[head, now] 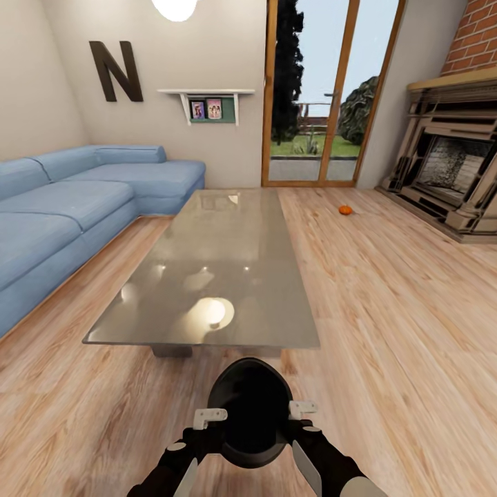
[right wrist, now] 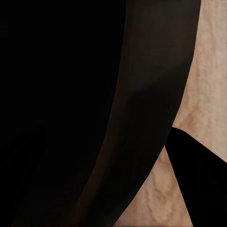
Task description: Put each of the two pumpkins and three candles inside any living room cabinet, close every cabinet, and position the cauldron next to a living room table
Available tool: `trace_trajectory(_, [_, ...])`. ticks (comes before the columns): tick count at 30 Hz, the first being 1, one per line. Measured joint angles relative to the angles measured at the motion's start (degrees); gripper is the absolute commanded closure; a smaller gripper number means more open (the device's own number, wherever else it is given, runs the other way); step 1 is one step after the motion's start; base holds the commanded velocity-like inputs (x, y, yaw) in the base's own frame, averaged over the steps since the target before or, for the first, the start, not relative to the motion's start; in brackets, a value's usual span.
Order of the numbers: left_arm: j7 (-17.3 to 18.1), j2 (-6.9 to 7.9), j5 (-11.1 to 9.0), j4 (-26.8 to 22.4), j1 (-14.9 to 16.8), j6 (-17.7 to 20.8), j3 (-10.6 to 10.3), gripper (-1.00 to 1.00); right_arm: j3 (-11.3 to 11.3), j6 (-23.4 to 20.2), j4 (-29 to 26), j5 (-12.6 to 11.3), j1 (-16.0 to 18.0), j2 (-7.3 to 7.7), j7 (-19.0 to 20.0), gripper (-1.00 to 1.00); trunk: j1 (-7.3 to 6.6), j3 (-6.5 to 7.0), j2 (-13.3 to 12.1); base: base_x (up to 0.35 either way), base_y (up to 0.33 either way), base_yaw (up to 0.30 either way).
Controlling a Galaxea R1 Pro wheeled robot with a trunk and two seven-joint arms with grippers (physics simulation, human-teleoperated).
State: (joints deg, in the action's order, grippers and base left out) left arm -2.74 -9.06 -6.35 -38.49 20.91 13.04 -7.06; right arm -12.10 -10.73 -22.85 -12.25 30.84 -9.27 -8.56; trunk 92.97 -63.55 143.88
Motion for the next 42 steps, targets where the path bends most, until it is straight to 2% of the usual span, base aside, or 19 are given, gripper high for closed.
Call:
trace_trajectory(14, [-0.01,0.0,0.08,-0.11,-0.01,-0.03,0.0,1.0,-0.05,0.14,0.0,-0.09,0.01,0.0,0.01,1.0,0.01,0.0,0.0,0.008,0.0,0.0])
trace_trajectory(23, [-0.01,0.0,0.08,-0.1,-0.01,0.0,-0.01,1.0,-0.03,0.12,0.0,-0.09,-0.01,0.0,0.01,1.0,0.25,-1.99,0.12,0.0,0.0,0.0])
trace_trajectory(42, [0.0,0.0,0.1,-0.14,-0.04,-0.03,0.04,1.0,-0.09,0.11,0.0,-0.09,0.04,0.0,0.0,1.0,0.25,-2.0,0.12,0.021,0.0,0.0])
